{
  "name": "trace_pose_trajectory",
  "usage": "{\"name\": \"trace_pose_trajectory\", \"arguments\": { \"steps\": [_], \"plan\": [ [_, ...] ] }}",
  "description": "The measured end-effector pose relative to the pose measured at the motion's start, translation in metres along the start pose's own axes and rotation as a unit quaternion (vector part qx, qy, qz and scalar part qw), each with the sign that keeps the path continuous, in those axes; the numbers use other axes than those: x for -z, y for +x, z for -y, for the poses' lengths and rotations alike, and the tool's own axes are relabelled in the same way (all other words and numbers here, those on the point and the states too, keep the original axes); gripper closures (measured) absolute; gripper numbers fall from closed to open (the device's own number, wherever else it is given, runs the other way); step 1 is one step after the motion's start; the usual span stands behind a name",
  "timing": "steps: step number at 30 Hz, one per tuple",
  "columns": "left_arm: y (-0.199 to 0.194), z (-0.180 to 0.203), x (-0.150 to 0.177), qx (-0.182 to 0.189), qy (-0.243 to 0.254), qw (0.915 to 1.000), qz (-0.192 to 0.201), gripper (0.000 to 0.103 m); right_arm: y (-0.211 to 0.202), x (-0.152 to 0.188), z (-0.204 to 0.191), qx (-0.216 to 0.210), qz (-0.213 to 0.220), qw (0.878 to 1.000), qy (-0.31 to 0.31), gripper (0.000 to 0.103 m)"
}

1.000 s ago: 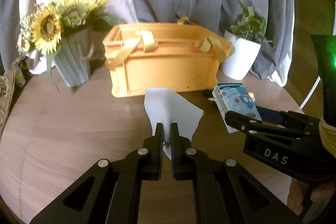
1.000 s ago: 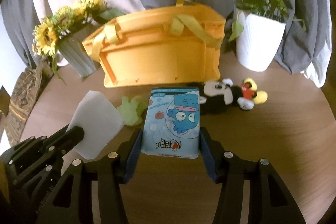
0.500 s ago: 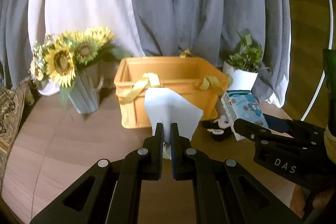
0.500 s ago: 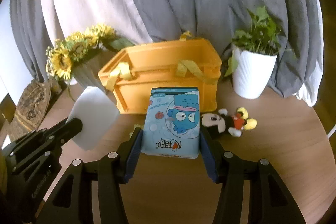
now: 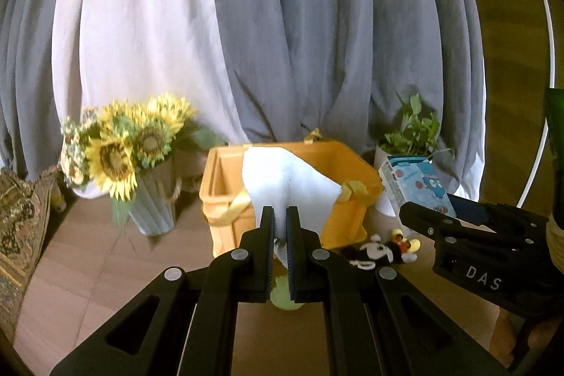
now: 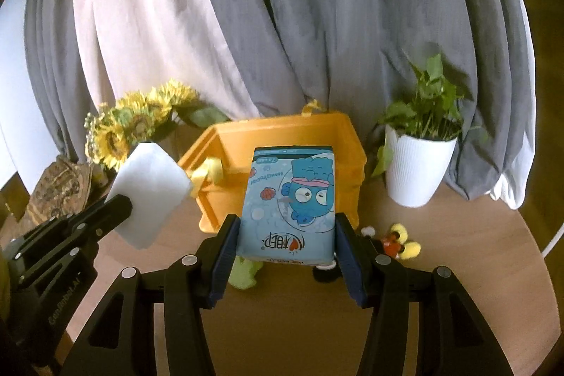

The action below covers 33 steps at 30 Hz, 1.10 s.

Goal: Organize soft objects
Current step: 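Lift the napkin and tissue pack and carry both over the orange crate, then open both tools to drop the napkin and tissue pack into the crate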

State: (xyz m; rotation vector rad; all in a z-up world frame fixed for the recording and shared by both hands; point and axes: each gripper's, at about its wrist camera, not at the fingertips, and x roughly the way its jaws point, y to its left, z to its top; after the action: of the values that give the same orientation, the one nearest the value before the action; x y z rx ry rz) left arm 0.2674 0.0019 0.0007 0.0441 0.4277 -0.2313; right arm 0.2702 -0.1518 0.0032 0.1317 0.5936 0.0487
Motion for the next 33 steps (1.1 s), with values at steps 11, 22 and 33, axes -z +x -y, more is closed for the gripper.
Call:
{"name": "trace_pose_trajectory", "arguments": {
  "steps": [11, 22, 33],
  "plan": [
    [0.001, 0.003, -0.025, -0.009, 0.010, 0.9990, 0.043, 0.095, -0.004, -0.025, 0.002, -0.002, 0.038, 0.999, -0.009, 0.049],
    [0.011, 0.007, -0.046, -0.010, 0.016, 0.9976, 0.067, 0.095, -0.002, -0.049, 0.005, -0.010, 0.070, 0.997, -0.015, 0.049],
    [0.034, 0.007, -0.062, -0.017, 0.021, 0.9963, 0.081, 0.095, 0.015, -0.071, 0.012, -0.018, 0.089, 0.996, -0.016, 0.049]
  ]
}}
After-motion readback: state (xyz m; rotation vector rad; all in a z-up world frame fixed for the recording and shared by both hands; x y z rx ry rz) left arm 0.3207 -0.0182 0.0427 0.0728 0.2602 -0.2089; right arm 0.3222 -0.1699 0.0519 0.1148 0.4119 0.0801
